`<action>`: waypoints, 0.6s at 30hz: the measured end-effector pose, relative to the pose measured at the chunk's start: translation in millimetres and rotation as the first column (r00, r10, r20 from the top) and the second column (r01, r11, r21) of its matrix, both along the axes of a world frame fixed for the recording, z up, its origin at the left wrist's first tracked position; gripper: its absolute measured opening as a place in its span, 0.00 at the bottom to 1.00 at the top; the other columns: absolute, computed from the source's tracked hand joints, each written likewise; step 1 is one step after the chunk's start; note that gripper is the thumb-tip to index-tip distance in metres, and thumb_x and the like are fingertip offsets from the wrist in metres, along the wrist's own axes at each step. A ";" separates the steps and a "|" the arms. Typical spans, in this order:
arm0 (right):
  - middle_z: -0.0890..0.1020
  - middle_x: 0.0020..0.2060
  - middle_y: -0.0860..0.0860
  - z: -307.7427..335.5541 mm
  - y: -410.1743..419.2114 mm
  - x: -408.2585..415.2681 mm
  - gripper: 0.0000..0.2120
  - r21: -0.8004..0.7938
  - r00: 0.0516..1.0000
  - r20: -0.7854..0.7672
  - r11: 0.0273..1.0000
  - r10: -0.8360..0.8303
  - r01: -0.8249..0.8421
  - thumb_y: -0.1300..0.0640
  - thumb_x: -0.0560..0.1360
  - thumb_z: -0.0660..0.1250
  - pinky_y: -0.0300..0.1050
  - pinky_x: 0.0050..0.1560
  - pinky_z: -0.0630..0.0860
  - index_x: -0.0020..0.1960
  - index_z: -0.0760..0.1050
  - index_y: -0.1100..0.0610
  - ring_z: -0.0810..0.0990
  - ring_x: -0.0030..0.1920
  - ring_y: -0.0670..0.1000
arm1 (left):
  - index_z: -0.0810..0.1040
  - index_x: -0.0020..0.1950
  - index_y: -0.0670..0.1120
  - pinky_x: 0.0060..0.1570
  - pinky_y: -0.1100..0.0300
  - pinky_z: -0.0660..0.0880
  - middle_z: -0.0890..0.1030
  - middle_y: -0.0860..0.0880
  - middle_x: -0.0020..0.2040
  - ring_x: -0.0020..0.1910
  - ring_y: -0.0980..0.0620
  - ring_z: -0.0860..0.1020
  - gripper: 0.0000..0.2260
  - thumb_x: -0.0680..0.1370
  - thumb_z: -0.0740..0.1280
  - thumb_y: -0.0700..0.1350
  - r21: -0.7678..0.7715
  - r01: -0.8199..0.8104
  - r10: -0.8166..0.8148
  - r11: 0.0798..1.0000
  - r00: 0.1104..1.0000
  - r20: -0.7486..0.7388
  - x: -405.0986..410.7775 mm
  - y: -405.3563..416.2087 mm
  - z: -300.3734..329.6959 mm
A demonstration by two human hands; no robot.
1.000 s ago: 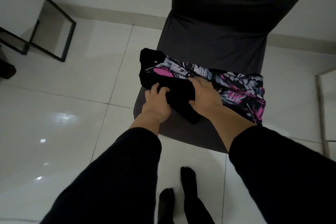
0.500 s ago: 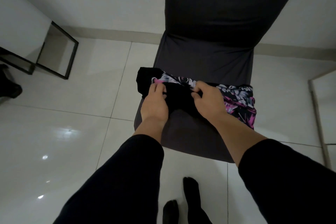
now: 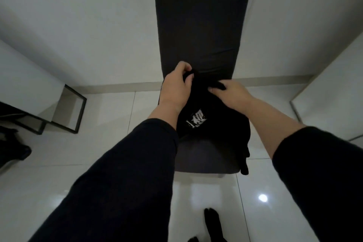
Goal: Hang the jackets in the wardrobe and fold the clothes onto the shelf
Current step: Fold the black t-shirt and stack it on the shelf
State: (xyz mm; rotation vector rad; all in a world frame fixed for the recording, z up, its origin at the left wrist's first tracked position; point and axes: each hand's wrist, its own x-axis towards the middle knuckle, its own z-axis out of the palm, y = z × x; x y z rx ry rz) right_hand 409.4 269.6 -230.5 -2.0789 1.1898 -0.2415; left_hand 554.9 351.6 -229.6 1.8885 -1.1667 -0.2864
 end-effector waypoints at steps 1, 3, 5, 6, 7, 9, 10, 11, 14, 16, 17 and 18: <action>0.83 0.49 0.55 23.7 2.7 -5.6 0.11 0.040 0.995 0.087 0.998 -0.049 0.045 0.49 0.77 0.65 0.47 0.52 0.74 0.53 0.80 0.54 0.81 0.51 0.56 | 0.73 0.54 0.48 0.51 0.55 0.75 0.81 0.50 0.50 0.50 0.49 0.78 0.06 0.78 0.63 0.46 -0.015 0.011 -0.011 1.000 1.000 -0.003 -4.8 0.2 14.1; 0.82 0.45 0.54 71.8 7.4 -19.6 0.06 0.141 0.959 0.249 0.984 -0.138 0.105 0.54 0.77 0.65 0.46 0.52 0.76 0.50 0.80 0.53 0.81 0.46 0.54 | 0.72 0.53 0.50 0.49 0.54 0.75 0.80 0.52 0.47 0.50 0.49 0.78 0.09 0.77 0.63 0.53 0.005 0.065 -0.065 0.998 0.997 0.045 -14.5 2.3 37.6; 0.82 0.42 0.52 116.2 12.4 -37.6 0.05 0.234 0.905 0.352 0.959 -0.239 0.162 0.57 0.78 0.63 0.43 0.47 0.77 0.48 0.79 0.53 0.80 0.42 0.51 | 0.71 0.46 0.52 0.44 0.53 0.73 0.75 0.54 0.39 0.44 0.48 0.77 0.10 0.76 0.62 0.58 0.075 0.143 -0.154 0.987 0.976 0.156 -27.4 7.2 55.5; 0.81 0.41 0.52 136.5 14.6 -47.7 0.06 0.262 0.883 0.376 0.946 -0.282 0.190 0.58 0.78 0.63 0.42 0.45 0.76 0.47 0.78 0.55 0.80 0.40 0.50 | 0.72 0.44 0.52 0.42 0.53 0.72 0.72 0.54 0.37 0.43 0.48 0.76 0.11 0.76 0.62 0.59 0.102 0.171 -0.188 0.980 0.962 0.197 -35.2 9.6 62.1; 0.81 0.41 0.52 155.7 17.0 -58.0 0.06 0.287 0.858 0.399 0.933 -0.324 0.219 0.58 0.78 0.62 0.41 0.43 0.76 0.47 0.77 0.56 0.80 0.40 0.50 | 0.73 0.43 0.50 0.42 0.54 0.72 0.70 0.53 0.37 0.43 0.47 0.74 0.12 0.77 0.62 0.58 0.106 0.188 -0.207 0.976 0.954 0.216 -43.3 10.4 68.9; 0.81 0.41 0.53 188.6 21.1 -78.8 0.08 0.326 0.800 0.444 0.905 -0.403 0.274 0.57 0.78 0.60 0.41 0.43 0.75 0.43 0.76 0.58 0.80 0.40 0.51 | 0.76 0.46 0.45 0.44 0.53 0.72 0.71 0.50 0.41 0.46 0.47 0.74 0.11 0.78 0.62 0.52 0.072 0.202 -0.213 0.977 0.955 0.206 -59.8 7.2 84.9; 0.81 0.40 0.53 202.6 22.9 -88.8 0.09 0.324 0.781 0.456 0.897 -0.426 0.300 0.57 0.78 0.60 0.42 0.43 0.75 0.42 0.75 0.57 0.79 0.40 0.51 | 0.75 0.48 0.44 0.44 0.54 0.71 0.73 0.49 0.43 0.46 0.47 0.75 0.09 0.79 0.61 0.49 0.034 0.210 -0.213 0.977 0.963 0.166 -68.0 3.7 96.6; 0.80 0.39 0.53 216.0 24.2 -98.7 0.09 0.305 0.770 0.462 0.894 -0.440 0.328 0.57 0.78 0.59 0.42 0.41 0.74 0.40 0.74 0.56 0.78 0.39 0.51 | 0.74 0.49 0.44 0.42 0.55 0.70 0.75 0.49 0.42 0.45 0.46 0.75 0.08 0.80 0.60 0.47 -0.024 0.214 -0.211 0.977 0.973 0.095 -76.8 -0.1 111.9; 0.75 0.38 0.53 245.3 20.5 -127.5 0.07 0.151 0.787 0.437 0.898 -0.436 0.413 0.61 0.77 0.57 0.42 0.34 0.68 0.41 0.70 0.56 0.73 0.35 0.50 | 0.69 0.49 0.47 0.37 0.57 0.67 0.75 0.51 0.37 0.39 0.48 0.75 0.05 0.82 0.55 0.45 -0.194 0.188 -0.203 0.963 0.978 -0.057 -99.3 -14.8 164.6; 0.75 0.44 0.54 253.7 16.5 -144.4 0.06 0.101 0.786 0.441 0.894 -0.433 0.437 0.64 0.76 0.56 0.43 0.39 0.71 0.49 0.70 0.55 0.74 0.40 0.51 | 0.71 0.50 0.48 0.38 0.58 0.68 0.76 0.50 0.39 0.39 0.50 0.75 0.05 0.82 0.56 0.44 -0.262 0.241 -0.250 0.934 0.968 -0.001 -113.6 -24.9 196.2; 0.76 0.47 0.54 255.2 15.0 -151.8 0.09 0.114 0.780 0.452 0.895 -0.432 0.430 0.64 0.75 0.56 0.44 0.44 0.73 0.53 0.69 0.55 0.75 0.43 0.52 | 0.73 0.50 0.48 0.39 0.60 0.68 0.77 0.51 0.40 0.40 0.51 0.75 0.06 0.81 0.57 0.43 -0.283 0.278 -0.281 0.918 0.959 0.033 -121.8 -29.4 210.7; 0.77 0.49 0.55 255.5 13.3 -158.2 0.11 0.144 0.774 0.470 0.902 -0.424 0.407 0.64 0.75 0.57 0.46 0.48 0.74 0.56 0.69 0.55 0.76 0.46 0.53 | 0.74 0.51 0.49 0.39 0.61 0.69 0.78 0.51 0.41 0.41 0.52 0.76 0.06 0.81 0.58 0.43 -0.294 0.313 -0.310 0.903 0.949 0.058 -129.4 -34.2 223.2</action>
